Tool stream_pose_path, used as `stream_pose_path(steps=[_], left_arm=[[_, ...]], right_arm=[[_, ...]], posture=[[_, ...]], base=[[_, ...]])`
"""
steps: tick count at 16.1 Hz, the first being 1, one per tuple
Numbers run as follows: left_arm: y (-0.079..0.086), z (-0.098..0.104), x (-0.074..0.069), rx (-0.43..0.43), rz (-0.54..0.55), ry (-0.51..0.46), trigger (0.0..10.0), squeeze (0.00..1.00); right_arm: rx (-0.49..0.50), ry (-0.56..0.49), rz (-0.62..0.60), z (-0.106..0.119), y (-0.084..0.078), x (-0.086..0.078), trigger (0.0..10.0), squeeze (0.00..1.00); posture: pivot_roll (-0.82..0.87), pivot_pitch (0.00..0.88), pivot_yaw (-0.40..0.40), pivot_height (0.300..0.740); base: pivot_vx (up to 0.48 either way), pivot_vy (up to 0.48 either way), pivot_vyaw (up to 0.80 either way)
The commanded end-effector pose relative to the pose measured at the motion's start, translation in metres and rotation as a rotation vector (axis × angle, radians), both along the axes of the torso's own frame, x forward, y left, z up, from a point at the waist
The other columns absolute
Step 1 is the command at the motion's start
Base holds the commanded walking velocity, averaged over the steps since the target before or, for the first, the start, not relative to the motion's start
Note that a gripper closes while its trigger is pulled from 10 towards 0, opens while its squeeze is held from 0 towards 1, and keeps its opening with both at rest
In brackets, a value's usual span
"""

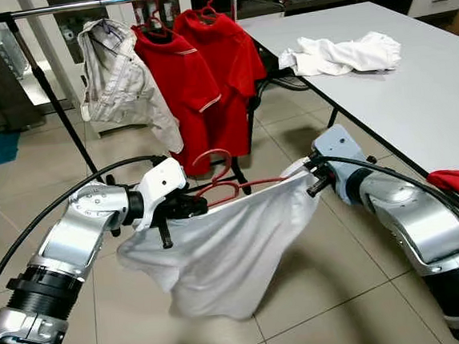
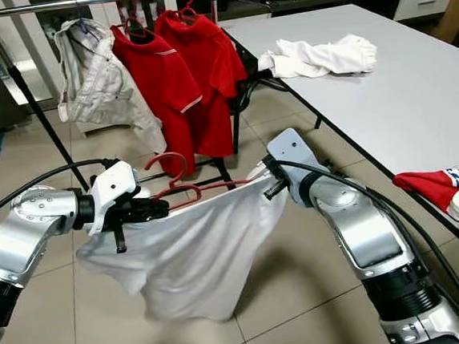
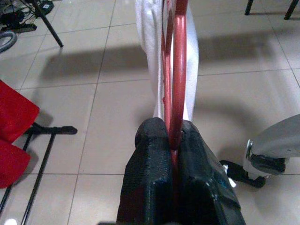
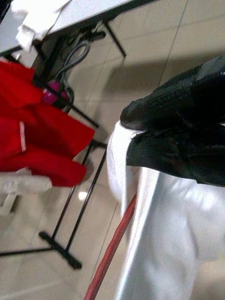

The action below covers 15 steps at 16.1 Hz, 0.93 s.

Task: Hang hanger

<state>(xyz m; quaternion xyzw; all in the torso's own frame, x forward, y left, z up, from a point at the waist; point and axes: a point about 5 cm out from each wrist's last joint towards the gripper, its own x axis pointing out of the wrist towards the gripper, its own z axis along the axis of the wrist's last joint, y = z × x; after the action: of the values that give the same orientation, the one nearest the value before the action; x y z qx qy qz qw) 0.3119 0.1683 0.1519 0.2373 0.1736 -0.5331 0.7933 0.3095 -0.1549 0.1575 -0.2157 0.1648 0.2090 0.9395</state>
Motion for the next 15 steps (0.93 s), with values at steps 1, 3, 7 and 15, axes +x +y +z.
stream_pose_path(steps=[1,3,7,15], left_arm=[[-0.004,0.007,0.002,-0.006,-0.015,-0.030,0.0,0.00],[-0.005,0.010,0.002,-0.009,-0.025,-0.035,0.0,0.00],[0.011,0.021,0.003,0.005,-0.010,-0.050,0.0,0.00],[0.016,0.017,-0.015,0.057,-0.099,0.022,0.0,0.00]], right_arm=[[0.020,-0.002,0.042,0.002,0.010,-0.003,0.0,0.00],[0.011,0.027,0.069,-0.005,0.013,-0.007,0.0,0.00],[-0.099,0.137,0.055,-0.039,-0.004,-0.016,0.0,0.00],[0.053,-0.070,-0.204,-0.004,-0.043,0.015,0.0,0.00]], posture=[[-0.12,0.000,0.018,0.740],[-0.12,0.000,0.020,0.740],[-0.12,0.000,0.020,0.740],[-0.12,0.000,0.015,0.740]], base=[[0.000,0.000,0.00],[0.000,0.000,0.00],[0.000,0.000,0.00],[0.000,0.000,0.00]])
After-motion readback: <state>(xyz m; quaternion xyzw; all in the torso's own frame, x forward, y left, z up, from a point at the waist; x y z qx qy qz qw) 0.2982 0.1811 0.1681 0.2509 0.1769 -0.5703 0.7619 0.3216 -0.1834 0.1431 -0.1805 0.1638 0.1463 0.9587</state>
